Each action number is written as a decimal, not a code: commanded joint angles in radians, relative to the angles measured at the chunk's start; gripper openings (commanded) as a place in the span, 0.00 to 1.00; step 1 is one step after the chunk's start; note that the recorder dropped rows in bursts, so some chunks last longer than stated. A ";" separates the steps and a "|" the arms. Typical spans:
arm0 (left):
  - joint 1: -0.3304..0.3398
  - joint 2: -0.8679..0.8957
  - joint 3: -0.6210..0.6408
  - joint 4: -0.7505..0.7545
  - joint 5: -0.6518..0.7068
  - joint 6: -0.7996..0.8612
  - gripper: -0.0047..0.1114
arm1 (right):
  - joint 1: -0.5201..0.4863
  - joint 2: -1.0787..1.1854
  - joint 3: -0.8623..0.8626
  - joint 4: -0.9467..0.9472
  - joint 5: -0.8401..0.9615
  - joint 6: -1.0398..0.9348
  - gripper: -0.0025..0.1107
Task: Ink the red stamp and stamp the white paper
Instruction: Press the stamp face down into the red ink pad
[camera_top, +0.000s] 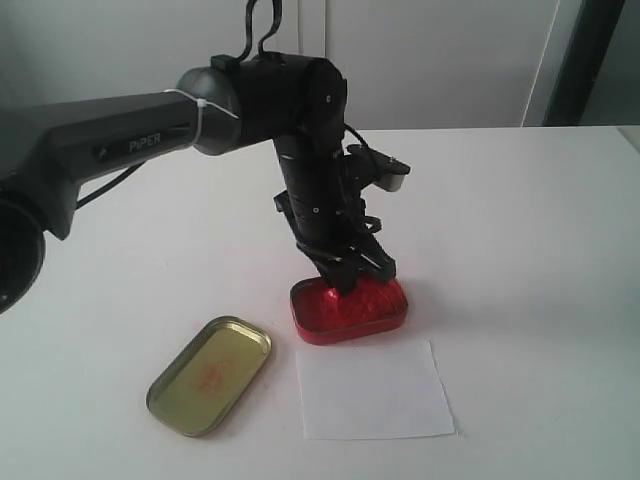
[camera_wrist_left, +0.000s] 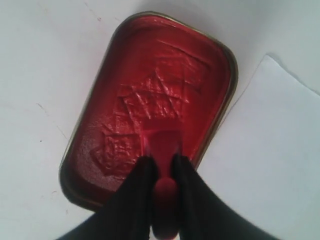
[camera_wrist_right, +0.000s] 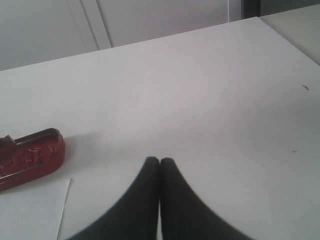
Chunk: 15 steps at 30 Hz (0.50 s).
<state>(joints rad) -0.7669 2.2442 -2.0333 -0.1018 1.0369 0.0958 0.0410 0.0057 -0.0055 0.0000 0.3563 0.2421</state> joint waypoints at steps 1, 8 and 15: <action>-0.003 0.015 -0.017 0.005 0.024 0.013 0.04 | -0.003 -0.006 0.005 -0.008 -0.016 0.001 0.02; -0.003 0.017 -0.017 0.044 -0.011 0.013 0.04 | -0.003 -0.006 0.005 -0.008 -0.016 0.001 0.02; -0.003 0.021 -0.014 0.044 -0.027 0.013 0.04 | -0.003 -0.006 0.005 -0.008 -0.016 0.001 0.02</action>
<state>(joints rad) -0.7669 2.2692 -2.0435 -0.0553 1.0001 0.1068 0.0410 0.0057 -0.0055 0.0000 0.3563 0.2421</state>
